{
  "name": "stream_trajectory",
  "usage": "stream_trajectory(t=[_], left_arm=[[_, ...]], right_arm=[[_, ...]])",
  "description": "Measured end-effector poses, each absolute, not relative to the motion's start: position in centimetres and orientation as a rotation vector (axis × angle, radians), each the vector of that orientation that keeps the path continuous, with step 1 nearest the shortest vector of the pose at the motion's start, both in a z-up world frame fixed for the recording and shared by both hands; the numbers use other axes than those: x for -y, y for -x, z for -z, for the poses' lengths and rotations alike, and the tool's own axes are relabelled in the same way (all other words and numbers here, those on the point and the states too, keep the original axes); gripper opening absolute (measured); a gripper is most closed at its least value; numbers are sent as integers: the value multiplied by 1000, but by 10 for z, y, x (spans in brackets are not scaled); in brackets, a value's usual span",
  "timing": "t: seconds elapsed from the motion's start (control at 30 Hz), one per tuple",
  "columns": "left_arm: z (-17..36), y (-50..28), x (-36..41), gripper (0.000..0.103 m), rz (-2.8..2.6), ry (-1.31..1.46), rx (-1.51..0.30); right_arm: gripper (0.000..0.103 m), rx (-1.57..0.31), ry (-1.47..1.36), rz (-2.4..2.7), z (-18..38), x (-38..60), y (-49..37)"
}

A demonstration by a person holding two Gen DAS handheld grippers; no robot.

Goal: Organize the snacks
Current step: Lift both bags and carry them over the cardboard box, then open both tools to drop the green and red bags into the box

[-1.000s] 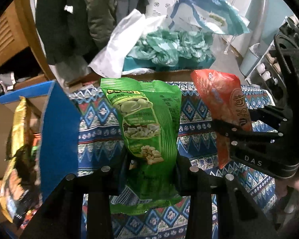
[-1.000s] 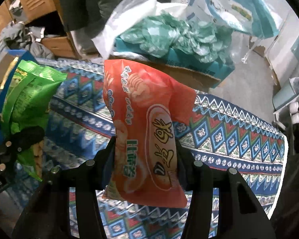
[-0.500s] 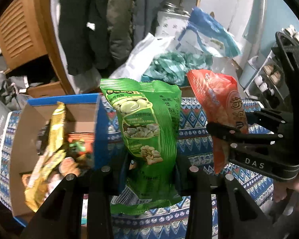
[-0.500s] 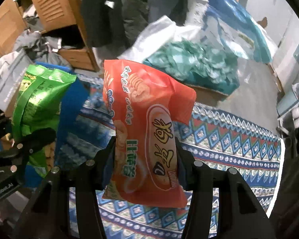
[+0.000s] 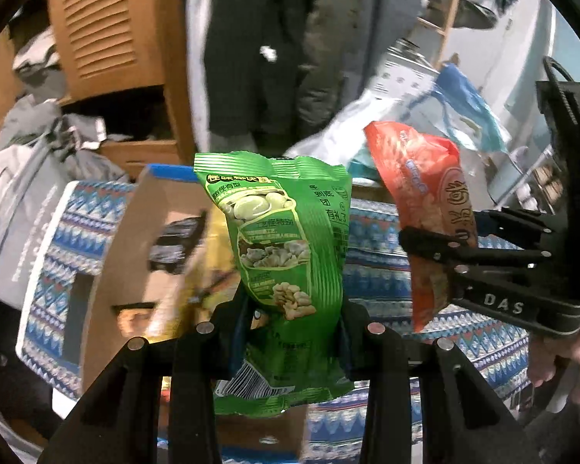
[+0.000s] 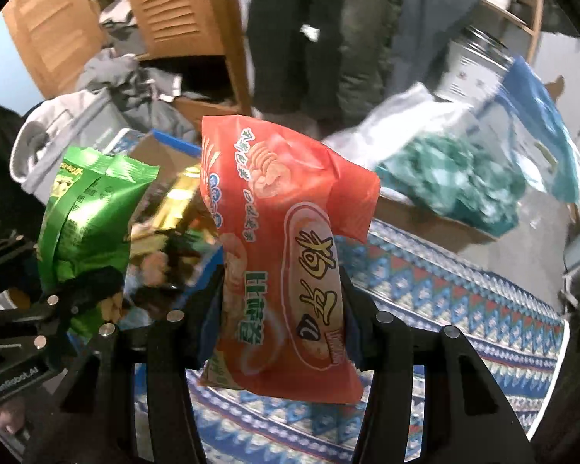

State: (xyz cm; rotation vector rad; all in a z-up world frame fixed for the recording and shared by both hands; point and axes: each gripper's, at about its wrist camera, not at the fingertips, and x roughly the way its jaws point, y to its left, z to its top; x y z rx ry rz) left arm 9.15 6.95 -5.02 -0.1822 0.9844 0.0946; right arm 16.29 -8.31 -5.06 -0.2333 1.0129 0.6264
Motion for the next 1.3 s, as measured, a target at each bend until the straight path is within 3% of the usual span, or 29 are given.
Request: stream_trajectory(t=[0.7,0.9,1.3], left_arm=[[89,-75,-164,38,-248,337,-1044],[85,-67,-170,65,-298,342,-1019],[60,-47,-166,71,-291,339,-973]], right_arm=[[52,-1113,272,-762,65,-35,-159],[67,-1090,290,-785,62,-42,-153],[70,-1043,288,-801,43,-36,-129]])
